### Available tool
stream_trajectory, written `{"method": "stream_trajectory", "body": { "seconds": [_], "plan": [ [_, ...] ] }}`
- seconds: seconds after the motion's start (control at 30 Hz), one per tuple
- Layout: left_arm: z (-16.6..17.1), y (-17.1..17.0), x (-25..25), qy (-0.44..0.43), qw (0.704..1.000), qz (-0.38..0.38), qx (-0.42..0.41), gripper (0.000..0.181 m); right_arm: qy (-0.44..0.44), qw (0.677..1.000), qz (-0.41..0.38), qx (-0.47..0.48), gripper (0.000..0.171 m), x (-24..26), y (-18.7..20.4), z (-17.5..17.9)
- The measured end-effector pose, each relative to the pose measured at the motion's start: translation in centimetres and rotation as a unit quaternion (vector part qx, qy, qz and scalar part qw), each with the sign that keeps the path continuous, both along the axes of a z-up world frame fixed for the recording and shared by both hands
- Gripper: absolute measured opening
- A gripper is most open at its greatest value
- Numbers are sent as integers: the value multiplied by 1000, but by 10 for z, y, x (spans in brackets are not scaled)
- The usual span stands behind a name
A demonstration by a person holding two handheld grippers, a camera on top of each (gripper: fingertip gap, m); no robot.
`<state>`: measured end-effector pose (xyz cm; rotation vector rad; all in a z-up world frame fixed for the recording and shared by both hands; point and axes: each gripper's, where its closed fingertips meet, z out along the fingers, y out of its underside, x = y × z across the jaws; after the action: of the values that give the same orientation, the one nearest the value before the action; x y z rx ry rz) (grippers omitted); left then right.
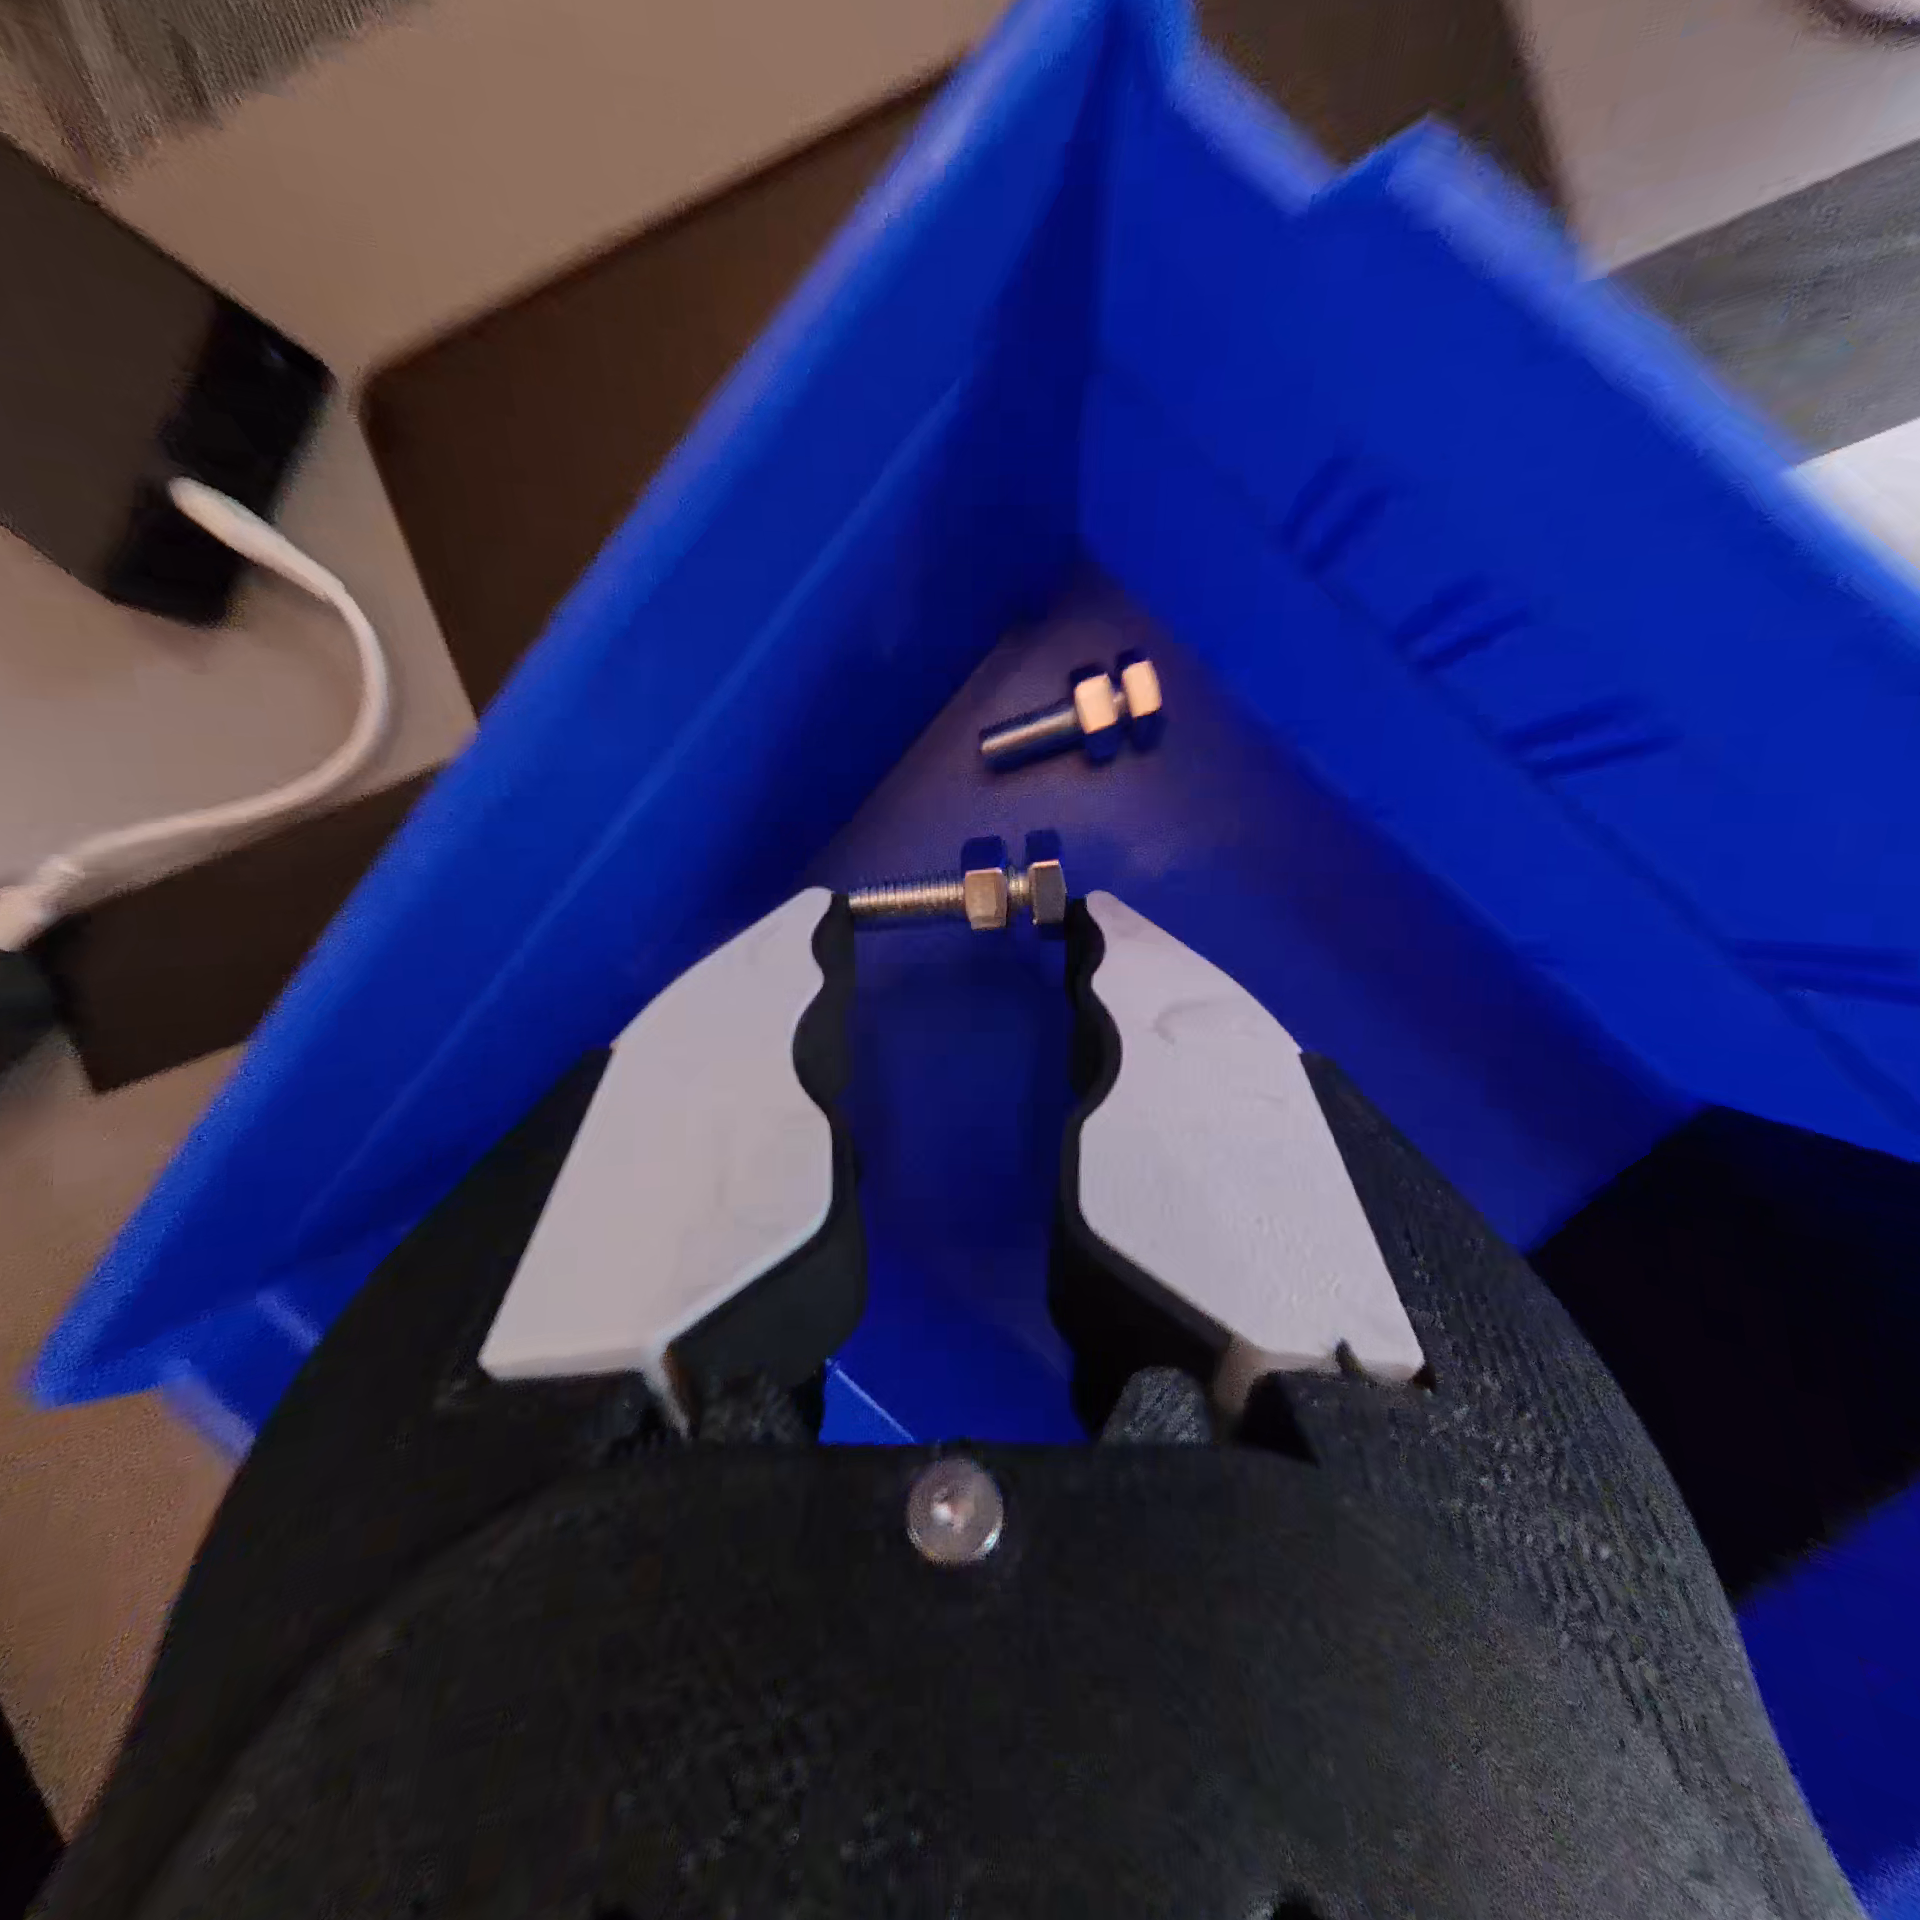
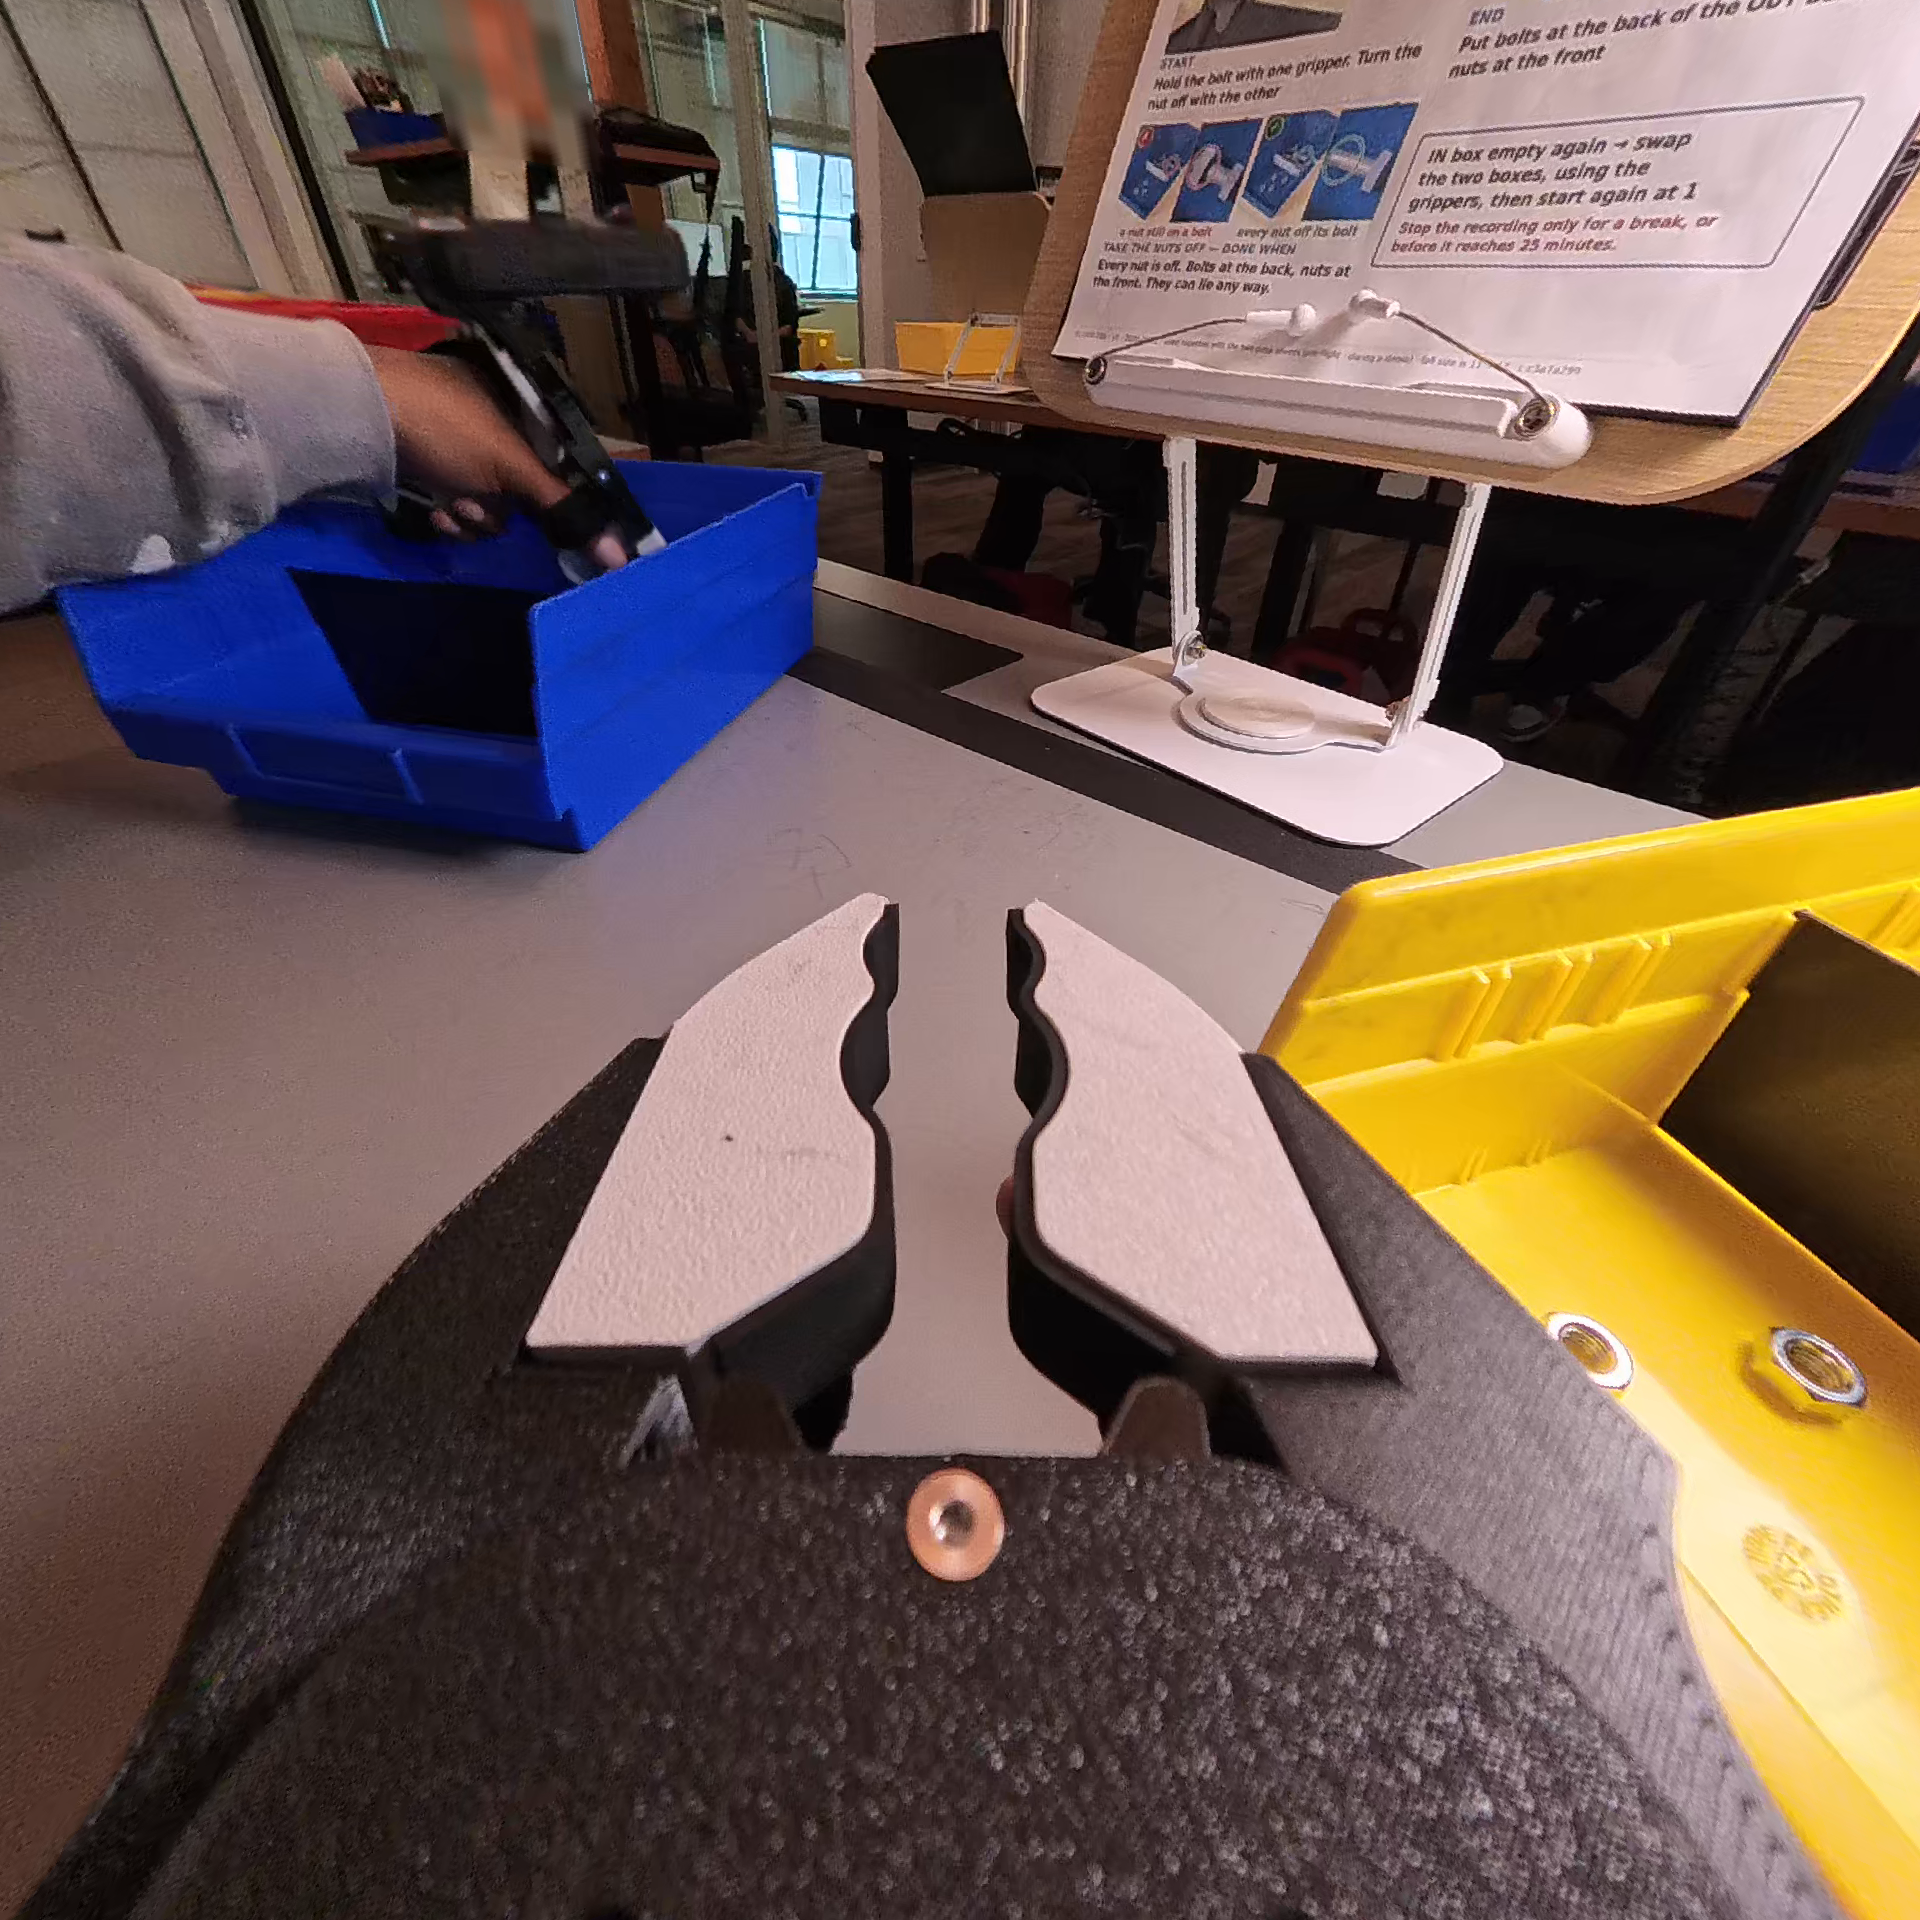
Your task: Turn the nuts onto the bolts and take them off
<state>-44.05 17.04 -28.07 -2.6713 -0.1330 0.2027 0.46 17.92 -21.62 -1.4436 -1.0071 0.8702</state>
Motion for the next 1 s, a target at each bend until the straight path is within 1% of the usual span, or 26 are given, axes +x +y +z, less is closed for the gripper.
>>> {"method": "stream_trajectory", "body": {
  "seconds": [0.1,0.17,0.27,0.33,0.4,0.47,0.57,0.6,0.67,0.7,0.73,0.8,0.83,0.93,1.0],
  "plan": [
    [54,5,17,45,994,-51,80,42,1,1000,1,1,19,-1,-1,1],
    [96,5,35,76,984,-82,142,41,1,1000,2,2,19,-2,-2,1],
    [158,1,79,113,952,-143,245,40,10,1000,6,5,20,-7,-3,12],
    [192,-4,115,134,925,-180,305,40,24,1000,19,2,21,-14,-4,33],
    [223,-9,162,134,889,-228,373,40,58,998,40,2,21,-23,-8,69],
    [251,-18,213,123,845,-276,442,40,94,994,60,9,21,-33,-13,113],
    [281,-44,290,101,756,-359,539,40,151,982,110,4,21,-42,-30,177],
    [286,-54,314,96,724,-387,563,40,159,978,134,-9,22,-44,-37,191],
    [285,-77,353,87,665,-441,596,40,159,968,189,-44,24,-44,-52,204],
    [281,-86,367,84,643,-462,605,40,159,961,217,-60,24,-42,-60,205],
    [275,-94,378,84,629,-476,610,40,161,954,241,-74,24,-39,-66,205],
    [265,-103,393,95,602,-496,619,40,165,937,285,-112,23,-32,-74,202],
    [260,-104,399,101,593,-508,617,40,167,925,311,-137,22,-29,-78,200],
    [247,-104,413,116,582,-538,599,40,158,890,380,-198,24,-25,-88,193],
    [239,-104,419,115,578,-552,590,40,145,880,401,-211,25,-27,-92,188]
  ]
}}
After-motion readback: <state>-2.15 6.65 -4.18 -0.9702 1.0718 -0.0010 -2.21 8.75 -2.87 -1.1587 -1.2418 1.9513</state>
